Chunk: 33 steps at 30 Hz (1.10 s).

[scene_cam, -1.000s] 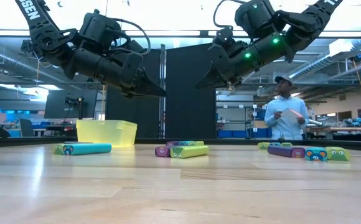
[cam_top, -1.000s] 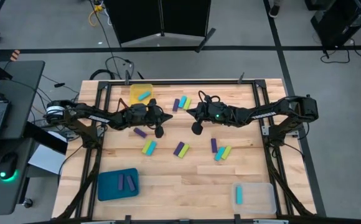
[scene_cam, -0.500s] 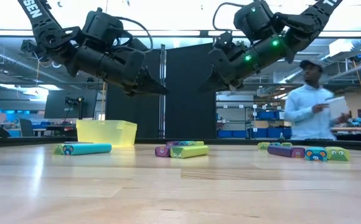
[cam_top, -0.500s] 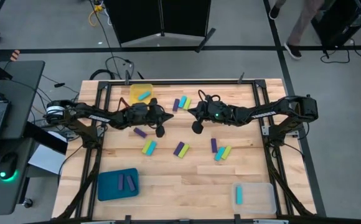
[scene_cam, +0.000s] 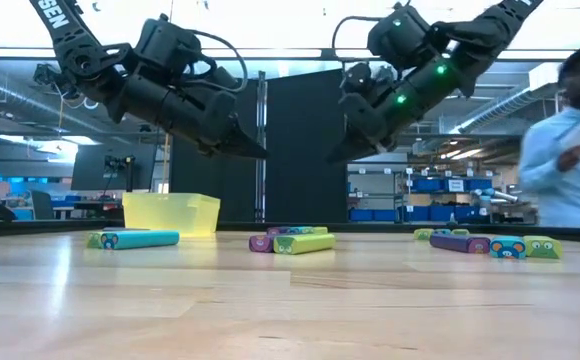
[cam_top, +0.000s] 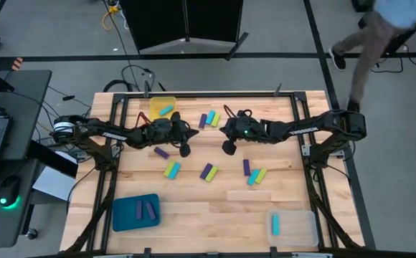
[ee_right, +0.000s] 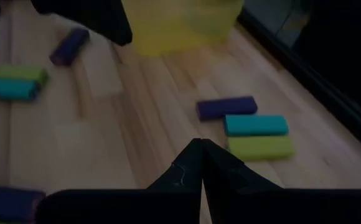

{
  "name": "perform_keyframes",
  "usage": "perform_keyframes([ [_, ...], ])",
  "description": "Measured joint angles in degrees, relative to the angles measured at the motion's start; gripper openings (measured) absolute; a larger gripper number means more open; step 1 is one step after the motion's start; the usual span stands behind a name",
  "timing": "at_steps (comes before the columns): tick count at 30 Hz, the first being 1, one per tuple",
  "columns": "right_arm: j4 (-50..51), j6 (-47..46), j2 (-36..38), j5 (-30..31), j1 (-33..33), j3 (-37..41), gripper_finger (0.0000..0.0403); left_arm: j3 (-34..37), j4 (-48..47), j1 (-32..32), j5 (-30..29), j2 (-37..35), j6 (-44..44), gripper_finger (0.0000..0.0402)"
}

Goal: Sort blocks
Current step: Put the blue block into the yellow bin

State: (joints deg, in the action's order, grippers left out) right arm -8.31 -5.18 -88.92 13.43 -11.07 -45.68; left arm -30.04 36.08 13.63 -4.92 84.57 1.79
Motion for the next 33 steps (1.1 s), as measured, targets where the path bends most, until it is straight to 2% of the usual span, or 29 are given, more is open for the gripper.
perform_keyframes([
  [8,16.29,3.08,0.09,0.07,0.0,-7.84,0.0021,0.0,-1.29,0.0,-0.03,-0.02,0.72,0.001],
  [13,25.38,3.68,0.11,2.79,0.0,-11.56,0.0021,0.0,-1.49,0.0,-0.03,-0.02,2.89,0.001],
  [22,44.02,1.21,0.11,3.19,-4.62,-13.13,0.0019,0.0,-2.21,0.0,-0.03,-0.02,2.94,0.0011],
  [33,45.95,-5.12,0.11,2.49,-13.62,-12.49,0.0016,0.0,-3.12,0.0,-0.03,-0.02,2.27,0.0011],
])
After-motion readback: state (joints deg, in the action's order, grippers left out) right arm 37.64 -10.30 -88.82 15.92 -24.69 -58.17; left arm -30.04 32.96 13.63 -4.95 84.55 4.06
